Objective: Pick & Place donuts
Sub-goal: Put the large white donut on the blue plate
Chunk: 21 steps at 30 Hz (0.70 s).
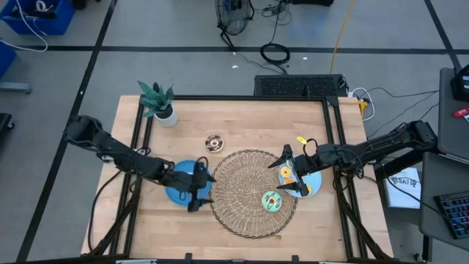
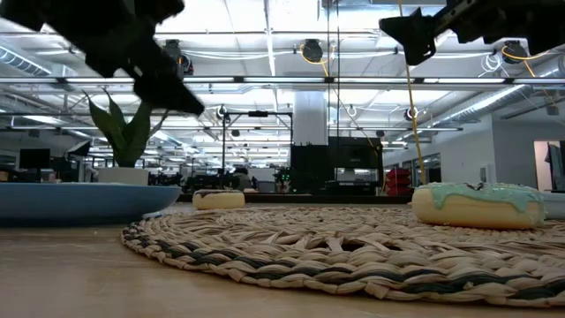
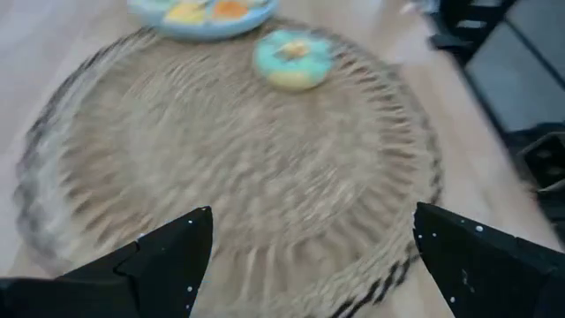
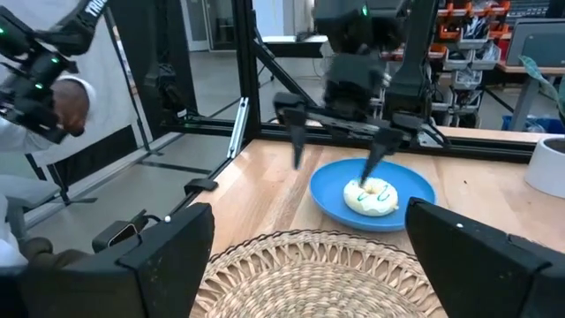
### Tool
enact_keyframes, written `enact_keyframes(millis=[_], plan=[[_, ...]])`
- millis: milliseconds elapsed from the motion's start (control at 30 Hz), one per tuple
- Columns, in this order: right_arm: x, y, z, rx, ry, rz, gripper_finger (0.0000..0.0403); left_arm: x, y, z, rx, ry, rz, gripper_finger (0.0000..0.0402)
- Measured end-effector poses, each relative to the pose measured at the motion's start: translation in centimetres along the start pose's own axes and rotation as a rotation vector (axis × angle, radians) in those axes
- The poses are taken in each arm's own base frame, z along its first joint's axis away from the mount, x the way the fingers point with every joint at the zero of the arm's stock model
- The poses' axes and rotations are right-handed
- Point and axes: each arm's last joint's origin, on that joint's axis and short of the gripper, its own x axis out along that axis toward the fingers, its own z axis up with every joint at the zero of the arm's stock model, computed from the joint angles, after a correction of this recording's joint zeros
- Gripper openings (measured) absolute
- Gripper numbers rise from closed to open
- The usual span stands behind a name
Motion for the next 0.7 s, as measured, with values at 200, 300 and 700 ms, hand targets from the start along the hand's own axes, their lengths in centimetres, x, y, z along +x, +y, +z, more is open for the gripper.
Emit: enact_keyframes(millis=[200, 300, 700], plan=[[0.0, 0.0, -0.1, -0.006, 0.013, 0.000, 0.0357, 0.2, -0.7, 2.5, 0.072, 0.093, 0.059, 0.0356], [0.0, 0.0, -0.2, -0.005, 0.025, 0.000, 0.0357, -0.3, -0.8, 3.2, 0.103, 0.184, 0.096, 0.0299], [0.0, 0.0, -0.7, -0.023, 0.068, -0.001, 0.0357, -0.6, 0.3, 1.3, 0.018, 0.400, 0.214, 0.0016]])
